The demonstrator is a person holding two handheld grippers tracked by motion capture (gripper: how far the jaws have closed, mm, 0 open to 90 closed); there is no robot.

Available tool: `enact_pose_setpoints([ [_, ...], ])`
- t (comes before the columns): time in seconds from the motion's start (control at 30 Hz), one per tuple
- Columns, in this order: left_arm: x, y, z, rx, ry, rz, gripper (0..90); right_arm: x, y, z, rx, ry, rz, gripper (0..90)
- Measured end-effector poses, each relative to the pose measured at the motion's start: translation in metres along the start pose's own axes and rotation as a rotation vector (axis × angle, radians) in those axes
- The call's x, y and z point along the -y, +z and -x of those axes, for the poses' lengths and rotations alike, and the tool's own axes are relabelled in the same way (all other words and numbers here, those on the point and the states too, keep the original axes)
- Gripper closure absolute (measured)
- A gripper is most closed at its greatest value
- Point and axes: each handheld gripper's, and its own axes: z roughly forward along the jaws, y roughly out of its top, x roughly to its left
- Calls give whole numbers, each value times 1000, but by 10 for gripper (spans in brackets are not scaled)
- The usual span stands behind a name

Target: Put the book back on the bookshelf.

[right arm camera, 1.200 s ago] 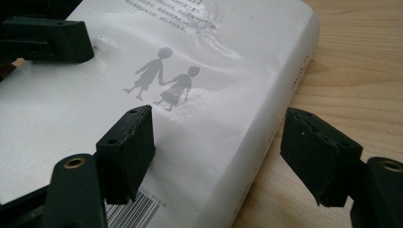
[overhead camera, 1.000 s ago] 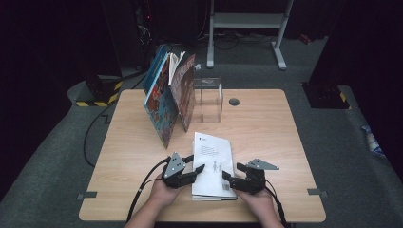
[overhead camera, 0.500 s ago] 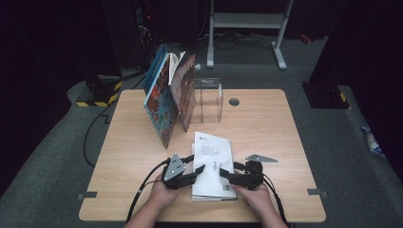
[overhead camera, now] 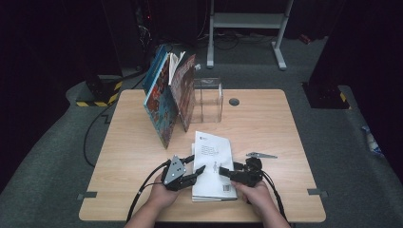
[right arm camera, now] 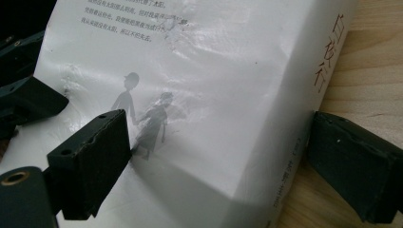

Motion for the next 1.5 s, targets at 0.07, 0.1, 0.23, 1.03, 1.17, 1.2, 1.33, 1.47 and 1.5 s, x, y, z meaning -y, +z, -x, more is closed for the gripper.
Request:
enact_pose_setpoints([
  [0.07, 0, 0, 1, -1, -1, 4, 487, -1, 0, 2, -8, -5, 6, 73],
  [0.1, 0, -1, 1, -2, 3, 7, 487, -1, 1, 2, -11, -3, 9, 72],
  [0.23, -1, -2, 3, -5, 17, 14, 487, -2, 1, 4, -27, 16, 13, 72],
  [1.03, -2, -7, 10, -16, 84, 66, 487, -5, 1, 11, -111, 84, 21, 72],
  [1.17, -2, -7, 10, -14, 83, 69, 487, -5, 2, 11, -130, 90, 26, 71],
  [1.2, -2, -6, 9, -10, 81, 67, 487, -5, 2, 11, -127, 91, 26, 72],
  [1.33, -1, -5, 8, -2, 79, 65, 487, -5, 0, 8, -106, 74, 31, 79],
  [1.47, 0, -5, 7, 3, 88, 62, 486, -5, -5, 6, -92, 46, 37, 111],
  [1.5, 0, -5, 8, 3, 86, 67, 487, -6, -6, 5, -87, 26, 43, 116],
])
